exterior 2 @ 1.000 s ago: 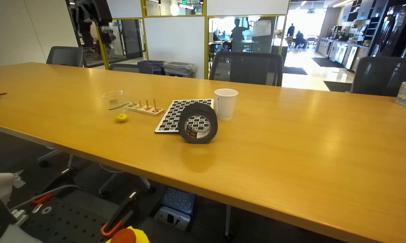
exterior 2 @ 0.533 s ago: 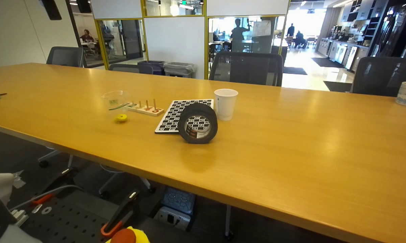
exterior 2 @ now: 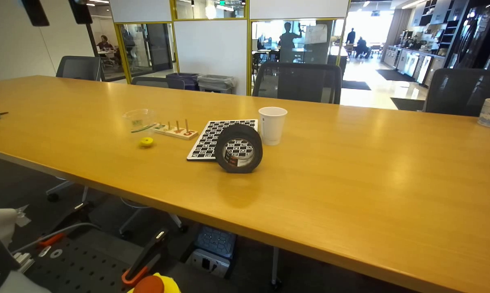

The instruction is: Pick up the yellow objects from the table and put them in the colorless cup, then pick up the orange objects from the table and put them in the white cup

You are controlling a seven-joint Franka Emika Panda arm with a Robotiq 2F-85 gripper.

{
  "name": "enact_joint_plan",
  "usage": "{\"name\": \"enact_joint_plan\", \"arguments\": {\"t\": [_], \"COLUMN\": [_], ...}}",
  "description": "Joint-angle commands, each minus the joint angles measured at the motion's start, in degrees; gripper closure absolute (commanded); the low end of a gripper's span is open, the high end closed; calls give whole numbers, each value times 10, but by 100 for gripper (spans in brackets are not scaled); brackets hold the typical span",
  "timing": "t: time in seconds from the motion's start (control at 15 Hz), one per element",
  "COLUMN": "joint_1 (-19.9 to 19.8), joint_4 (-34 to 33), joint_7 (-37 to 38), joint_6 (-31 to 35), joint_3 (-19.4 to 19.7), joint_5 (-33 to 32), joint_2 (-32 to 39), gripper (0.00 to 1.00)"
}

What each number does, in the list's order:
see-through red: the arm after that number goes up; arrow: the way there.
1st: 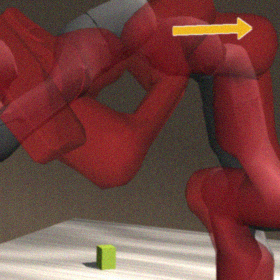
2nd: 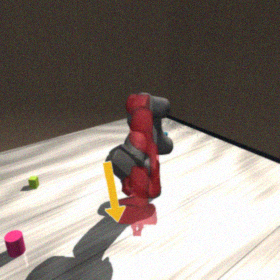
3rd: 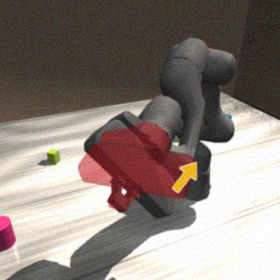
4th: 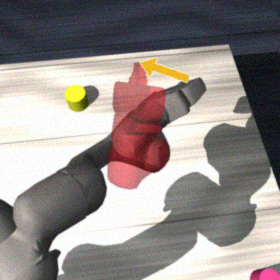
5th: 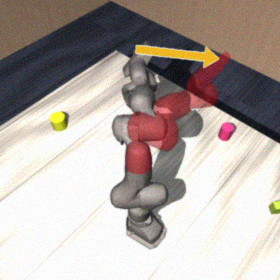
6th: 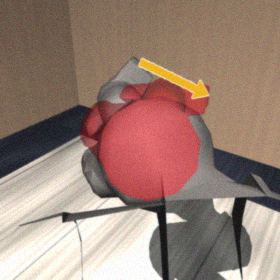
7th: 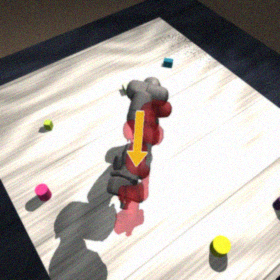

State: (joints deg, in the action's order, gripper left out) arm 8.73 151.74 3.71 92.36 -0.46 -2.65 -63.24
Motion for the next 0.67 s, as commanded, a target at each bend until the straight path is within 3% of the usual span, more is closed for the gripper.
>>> {"name": "enact_joint_plan", "arguments": {"t": [0.0,0.6], "joint_1": [-17,-32], "joint_4": [14,18], "joint_7": [-21,-15], "joint_6": [-18,-26], "joint_3": [-2,-9], "joint_5": [19,26], "joint_2": [-33,-24], "gripper": [0,0]}}
